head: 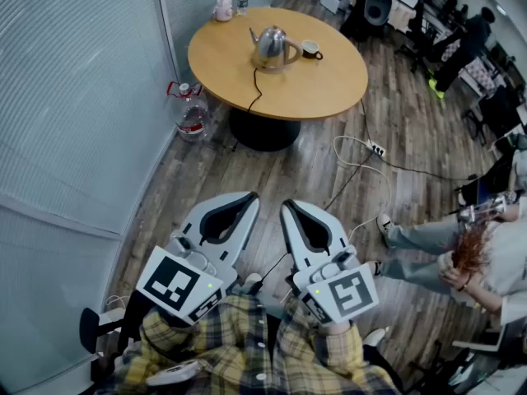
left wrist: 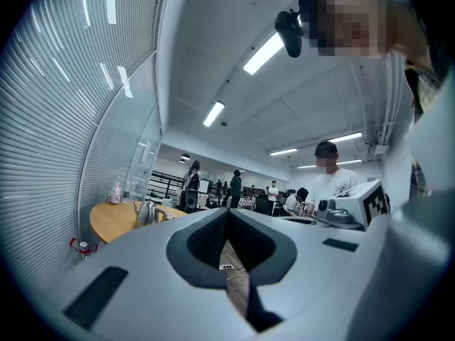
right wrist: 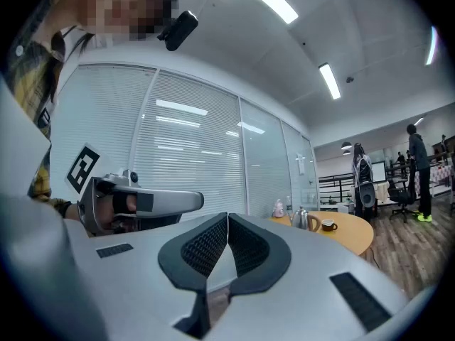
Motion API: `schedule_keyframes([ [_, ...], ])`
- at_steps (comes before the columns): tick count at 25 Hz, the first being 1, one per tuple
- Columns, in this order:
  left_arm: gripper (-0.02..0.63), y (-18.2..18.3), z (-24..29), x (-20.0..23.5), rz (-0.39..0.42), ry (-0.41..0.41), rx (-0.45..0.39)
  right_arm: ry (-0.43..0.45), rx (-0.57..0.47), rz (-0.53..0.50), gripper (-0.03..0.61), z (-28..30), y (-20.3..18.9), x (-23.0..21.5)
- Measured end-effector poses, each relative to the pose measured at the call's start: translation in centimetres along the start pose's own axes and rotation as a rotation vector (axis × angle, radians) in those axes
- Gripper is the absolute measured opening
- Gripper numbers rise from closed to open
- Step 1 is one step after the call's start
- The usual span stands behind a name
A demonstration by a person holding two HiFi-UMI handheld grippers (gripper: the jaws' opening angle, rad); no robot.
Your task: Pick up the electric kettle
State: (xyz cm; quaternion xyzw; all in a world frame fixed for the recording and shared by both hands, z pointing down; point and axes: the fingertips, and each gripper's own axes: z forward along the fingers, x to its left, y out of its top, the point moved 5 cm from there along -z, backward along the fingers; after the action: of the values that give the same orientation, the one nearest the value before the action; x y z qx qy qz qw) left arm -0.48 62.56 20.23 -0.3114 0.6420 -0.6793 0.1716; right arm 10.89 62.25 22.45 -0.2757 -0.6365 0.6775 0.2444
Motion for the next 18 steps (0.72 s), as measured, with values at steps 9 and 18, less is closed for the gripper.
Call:
schedule_keyframes([
  [9, 0.003, 0.0, 0.2, -1.2, 0.008, -0.006, -0.001, -0.005, -0.011, 0.006, 0.034, -1.0, 0.2, -0.3],
  [18, 0.003, -1.1, 0.4, -2.9, 0.008, 0.013, -0.01, 0.018, -0.007, 0.008, 0.034, -2.9, -0.7, -0.9],
])
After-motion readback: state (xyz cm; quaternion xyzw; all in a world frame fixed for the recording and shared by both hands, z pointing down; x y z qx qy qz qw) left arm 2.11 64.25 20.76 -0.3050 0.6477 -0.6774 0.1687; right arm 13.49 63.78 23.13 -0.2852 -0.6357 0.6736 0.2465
